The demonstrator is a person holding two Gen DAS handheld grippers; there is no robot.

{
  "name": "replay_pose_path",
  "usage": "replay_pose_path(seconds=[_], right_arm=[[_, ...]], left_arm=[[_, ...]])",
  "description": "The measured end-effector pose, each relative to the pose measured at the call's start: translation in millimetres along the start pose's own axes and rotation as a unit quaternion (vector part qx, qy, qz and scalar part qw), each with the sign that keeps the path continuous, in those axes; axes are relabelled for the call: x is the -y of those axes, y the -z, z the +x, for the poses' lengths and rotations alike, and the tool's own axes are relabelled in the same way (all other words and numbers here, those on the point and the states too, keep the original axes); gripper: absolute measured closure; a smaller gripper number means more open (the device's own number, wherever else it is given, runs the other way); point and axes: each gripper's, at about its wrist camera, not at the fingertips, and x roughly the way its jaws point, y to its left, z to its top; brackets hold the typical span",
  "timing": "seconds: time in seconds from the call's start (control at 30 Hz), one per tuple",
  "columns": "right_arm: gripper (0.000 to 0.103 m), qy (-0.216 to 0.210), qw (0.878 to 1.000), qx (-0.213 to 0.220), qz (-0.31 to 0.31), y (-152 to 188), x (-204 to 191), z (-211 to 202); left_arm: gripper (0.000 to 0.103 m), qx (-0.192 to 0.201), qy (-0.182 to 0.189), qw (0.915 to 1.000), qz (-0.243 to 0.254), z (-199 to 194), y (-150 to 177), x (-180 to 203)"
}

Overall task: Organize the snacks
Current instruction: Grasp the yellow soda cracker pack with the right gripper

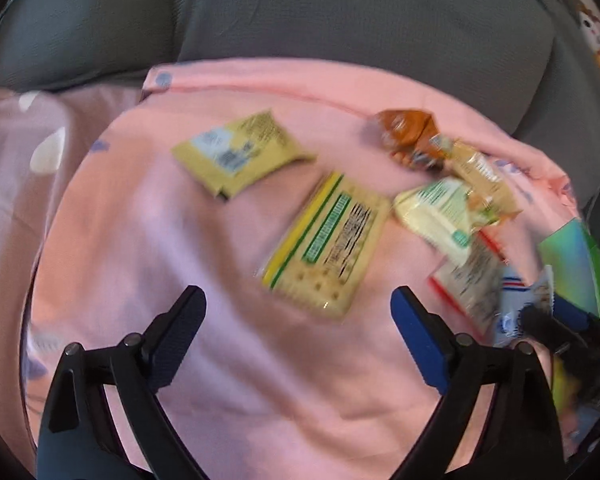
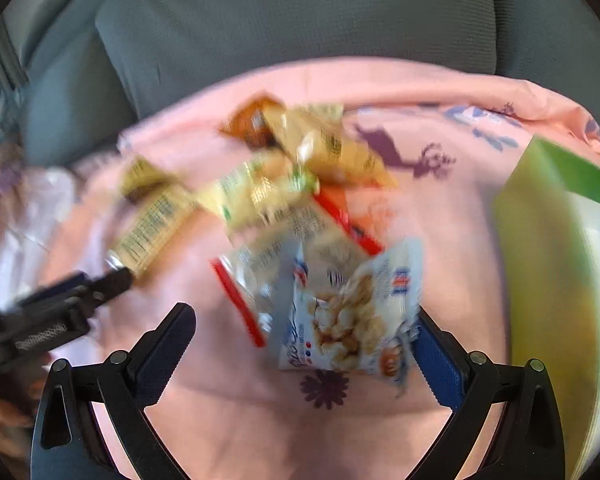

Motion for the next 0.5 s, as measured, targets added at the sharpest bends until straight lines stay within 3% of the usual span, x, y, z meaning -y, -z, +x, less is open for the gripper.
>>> replay_pose_path(seconds=[0.13, 0.23, 0.33, 0.4, 0.43, 0.5], right_arm=[[0.001, -0.045, 0.999, 0.003, 0.015, -27.4, -13.7, -18.7], [0.001, -0.061, 0.998, -0.02, -0.003, -42.7, -45.1, -12.3], [0.02, -0.122, 0.988, -0.089, 0.031, -50.0, -63.8, 24.5], [0.035, -0.115, 0.986, -0.113, 0.047, -51.2, -68.4, 47.0], [0.038, -0.105, 0.986, -0.117, 0.051, -50.0, -71.2, 58.6], [0.043, -0.106, 0.985, -0.125, 0.056, -46.3, -74.0, 76.3]], left_arm=[[0.01, 0.004, -0.012, 0.9999, 0.007, 2.2, -10.9, -5.0], [0.01, -0.012, 0.023, 0.9996, -0.013, 10.2, -19.6, -13.2], [0.011, -0.026, 0.048, 0.9985, -0.008, 21.2, -26.0, -14.0], [0.015, -0.035, 0.049, 0.9982, -0.006, 28.5, -26.4, -14.0], [0.022, -0.042, 0.049, 0.9979, -0.01, 33.7, -26.4, -15.7], [0.025, -0.056, 0.051, 0.997, -0.018, 43.1, -26.1, -18.3]])
